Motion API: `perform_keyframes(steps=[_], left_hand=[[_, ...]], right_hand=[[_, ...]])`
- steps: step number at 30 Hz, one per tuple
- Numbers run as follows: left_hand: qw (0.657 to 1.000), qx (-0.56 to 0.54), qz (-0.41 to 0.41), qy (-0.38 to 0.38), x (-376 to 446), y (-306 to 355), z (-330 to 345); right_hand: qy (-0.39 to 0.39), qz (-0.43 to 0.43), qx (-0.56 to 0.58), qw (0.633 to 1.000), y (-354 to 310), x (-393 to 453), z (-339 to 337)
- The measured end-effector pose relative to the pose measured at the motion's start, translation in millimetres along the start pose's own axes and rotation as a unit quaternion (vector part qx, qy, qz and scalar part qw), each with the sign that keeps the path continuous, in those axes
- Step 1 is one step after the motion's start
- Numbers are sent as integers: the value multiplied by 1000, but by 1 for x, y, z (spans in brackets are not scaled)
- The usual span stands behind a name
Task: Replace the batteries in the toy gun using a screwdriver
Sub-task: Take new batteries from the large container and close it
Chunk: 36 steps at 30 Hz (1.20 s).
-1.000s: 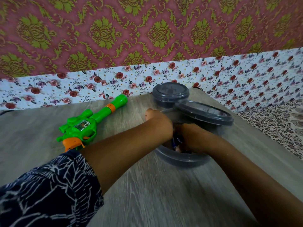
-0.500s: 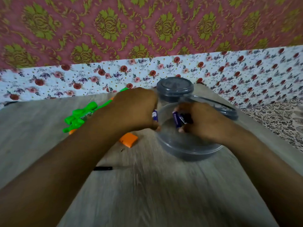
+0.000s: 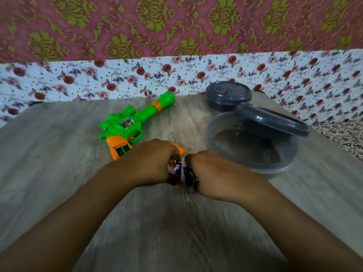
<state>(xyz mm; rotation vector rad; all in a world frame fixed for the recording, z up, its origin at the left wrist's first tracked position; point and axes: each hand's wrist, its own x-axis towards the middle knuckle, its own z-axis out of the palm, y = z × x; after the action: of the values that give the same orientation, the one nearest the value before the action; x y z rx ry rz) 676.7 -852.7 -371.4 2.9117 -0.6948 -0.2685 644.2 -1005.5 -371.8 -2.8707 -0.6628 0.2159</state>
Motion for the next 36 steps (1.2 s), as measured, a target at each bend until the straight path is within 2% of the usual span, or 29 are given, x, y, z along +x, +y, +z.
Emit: perform_keyframes(steps=[5,11,15,23,27,31,36], left_hand=[[1000,-8,7,-10,9,-2,3],[1000,-11,19,-15,19,-5,5],[1000,-7,21,-3,22,-6,5],[999,-25,23,10,25,-9,7],[996,-67,35,37,25,-10,-2],[993,-80,47,72,32,2,-10],[985,-135,65,90,47,42,-1]], right_hand=[[9,27,34,999,1,13,7],[63,74,82,992,1,16,14],[83,67,102,989,2,16,16],[104,28,47,993,-1,6,15],[134,11,-11,991,10,-10,-13],[228,83,-52,969,53,-15,-49],[186,239,-135,943,107,-4,-50]])
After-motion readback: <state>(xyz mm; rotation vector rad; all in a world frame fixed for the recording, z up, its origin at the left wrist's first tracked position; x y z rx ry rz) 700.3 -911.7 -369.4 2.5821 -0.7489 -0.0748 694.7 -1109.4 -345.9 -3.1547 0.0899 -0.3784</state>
